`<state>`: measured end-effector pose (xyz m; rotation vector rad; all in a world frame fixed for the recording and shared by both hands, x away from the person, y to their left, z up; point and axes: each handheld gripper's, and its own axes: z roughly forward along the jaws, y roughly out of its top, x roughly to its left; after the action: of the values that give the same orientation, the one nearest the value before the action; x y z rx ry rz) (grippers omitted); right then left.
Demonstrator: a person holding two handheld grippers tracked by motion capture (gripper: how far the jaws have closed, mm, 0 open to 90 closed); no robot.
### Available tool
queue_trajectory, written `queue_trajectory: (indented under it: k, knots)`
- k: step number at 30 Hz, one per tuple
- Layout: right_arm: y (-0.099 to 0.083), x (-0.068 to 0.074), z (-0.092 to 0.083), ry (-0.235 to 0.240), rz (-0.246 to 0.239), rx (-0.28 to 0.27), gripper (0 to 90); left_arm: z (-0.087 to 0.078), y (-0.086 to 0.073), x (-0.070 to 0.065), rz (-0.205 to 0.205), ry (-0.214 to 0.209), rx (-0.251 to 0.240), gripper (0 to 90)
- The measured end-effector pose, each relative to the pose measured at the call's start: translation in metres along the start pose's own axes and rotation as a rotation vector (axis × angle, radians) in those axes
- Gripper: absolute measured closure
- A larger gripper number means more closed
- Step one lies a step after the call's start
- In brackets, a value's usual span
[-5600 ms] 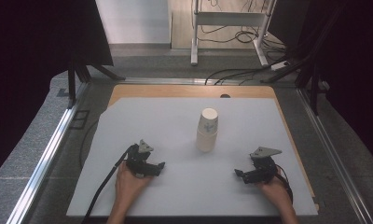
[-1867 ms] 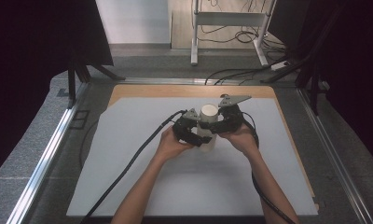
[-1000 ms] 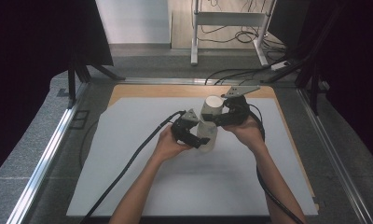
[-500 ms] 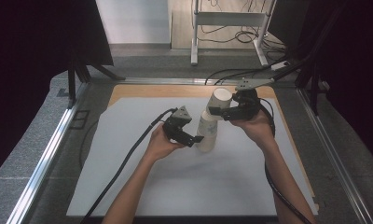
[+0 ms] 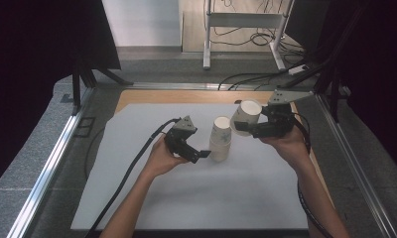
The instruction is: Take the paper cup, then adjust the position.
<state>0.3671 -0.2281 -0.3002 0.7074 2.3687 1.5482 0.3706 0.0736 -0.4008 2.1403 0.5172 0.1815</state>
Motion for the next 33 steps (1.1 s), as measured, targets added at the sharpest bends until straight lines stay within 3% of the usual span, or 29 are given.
queue_trajectory:
  k: [7,15,26,33]
  knots:
    - [-0.024,0.008,-0.014,0.026,0.023,-0.017,29.3,-0.010,-0.008,-0.016,0.006,-0.028,-0.025,0.0]
    - [-0.056,0.012,-0.018,0.040,0.049,-0.015,29.4,-0.010,-0.018,-0.035,0.016,-0.055,-0.048,0.0]
    - [-0.092,0.019,-0.008,0.050,0.057,0.000,29.4,0.002,-0.024,-0.049,0.025,-0.093,-0.062,0.0]
    - [-0.104,0.025,0.004,0.078,0.063,-0.001,29.4,0.010,-0.025,-0.056,0.025,-0.114,-0.069,0.0]
